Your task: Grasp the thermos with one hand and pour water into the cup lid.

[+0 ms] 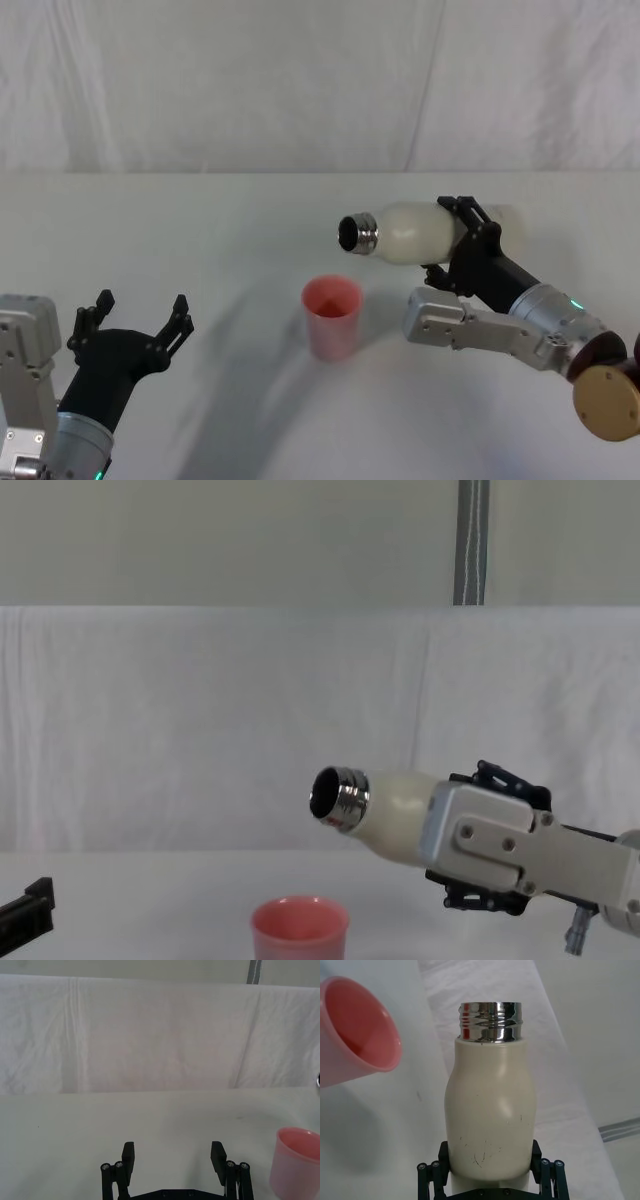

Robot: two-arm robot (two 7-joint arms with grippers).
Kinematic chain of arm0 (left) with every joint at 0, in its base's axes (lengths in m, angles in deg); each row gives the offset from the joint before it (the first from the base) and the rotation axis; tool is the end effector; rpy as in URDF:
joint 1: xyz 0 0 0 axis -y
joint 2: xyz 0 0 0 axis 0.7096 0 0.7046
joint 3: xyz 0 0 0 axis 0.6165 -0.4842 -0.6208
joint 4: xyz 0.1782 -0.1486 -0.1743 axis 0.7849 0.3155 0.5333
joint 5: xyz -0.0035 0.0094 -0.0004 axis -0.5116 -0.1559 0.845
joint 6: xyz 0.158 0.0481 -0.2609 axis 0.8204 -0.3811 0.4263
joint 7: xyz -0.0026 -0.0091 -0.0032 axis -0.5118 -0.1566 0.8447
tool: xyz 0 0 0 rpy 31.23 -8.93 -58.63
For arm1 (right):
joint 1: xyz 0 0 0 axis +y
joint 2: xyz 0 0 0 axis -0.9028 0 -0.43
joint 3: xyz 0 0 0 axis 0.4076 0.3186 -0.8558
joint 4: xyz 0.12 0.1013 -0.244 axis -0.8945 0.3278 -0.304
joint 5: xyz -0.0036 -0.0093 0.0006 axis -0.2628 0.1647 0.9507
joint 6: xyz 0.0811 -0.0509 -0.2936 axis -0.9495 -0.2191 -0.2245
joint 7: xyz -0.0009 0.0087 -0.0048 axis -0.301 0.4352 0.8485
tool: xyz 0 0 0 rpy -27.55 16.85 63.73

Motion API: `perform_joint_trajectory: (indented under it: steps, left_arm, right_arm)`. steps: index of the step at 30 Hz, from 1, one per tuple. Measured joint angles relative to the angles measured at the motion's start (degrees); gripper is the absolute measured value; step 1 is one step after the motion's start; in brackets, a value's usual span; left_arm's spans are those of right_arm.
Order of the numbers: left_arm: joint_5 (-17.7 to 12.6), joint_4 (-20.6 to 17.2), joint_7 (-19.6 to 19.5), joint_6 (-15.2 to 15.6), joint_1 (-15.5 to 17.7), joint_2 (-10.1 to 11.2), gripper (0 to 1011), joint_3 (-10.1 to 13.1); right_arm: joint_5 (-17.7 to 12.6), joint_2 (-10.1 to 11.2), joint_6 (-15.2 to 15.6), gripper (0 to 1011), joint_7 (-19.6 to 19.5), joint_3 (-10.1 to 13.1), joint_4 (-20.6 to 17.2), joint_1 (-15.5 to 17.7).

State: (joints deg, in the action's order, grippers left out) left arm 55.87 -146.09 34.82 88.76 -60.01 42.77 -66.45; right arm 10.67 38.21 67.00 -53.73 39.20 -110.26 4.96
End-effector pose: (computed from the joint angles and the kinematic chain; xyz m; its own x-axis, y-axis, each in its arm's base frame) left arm 0.2530 0.0376 -0.2852 0.1243 0.9917 -0.0327 -0.9921 0.1238 -0.0178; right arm 0.3955 0.0371 -0.2649 0.2187 -0.2730 0.9368 0.8465 0.5306 -0.0430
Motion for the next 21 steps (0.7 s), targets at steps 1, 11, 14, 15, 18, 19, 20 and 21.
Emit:
perform_joint_trajectory:
  steps: [1,11,14,15,18,19,20,21]
  left_arm:
    - [0.0,0.0,0.0,0.0,0.0,0.0,1001,0.0]
    - [0.0,0.0,0.0,0.0,0.0,0.0,1001,0.0]
    - [0.0,0.0,0.0,0.0,0.0,0.0,1001,0.0]
    - [0.0,0.0,0.0,0.0,0.0,0.0,1001,0.0]
    - [0.0,0.0,0.0,0.0,0.0,0.0,1001,0.0]
    - [0.0,0.0,0.0,0.0,0.0,0.0,1001,0.0]
    - [0.0,0.0,0.0,0.0,0.0,0.0,1001,0.0]
    - [0.0,0.0,0.0,0.0,0.0,0.0,1001,0.0]
  right_arm:
    - [0.1,0.0,-0.05,950,0.04,-0.14,0.22,-0.2]
    - [2.28,0.18,-0.16,950,-0.54,-2.28,2.2,-1.95]
    - [3.53,0.39,0.15,950,-1.13,-3.05,2.72,-2.33]
    - [3.53,0.39,0.15,950,-1.13,-3.05,2.72,-2.33]
    - [4.31,0.58,0.52,950,-1.53,-3.53,2.83,-2.44]
    - [4.64,0.65,0.69,950,-1.67,-3.76,2.88,-2.49]
    - [4.82,0.67,0.78,950,-1.75,-3.86,2.91,-2.52]
    - [5.2,0.75,0.93,950,-1.97,-4.09,2.95,-2.59]
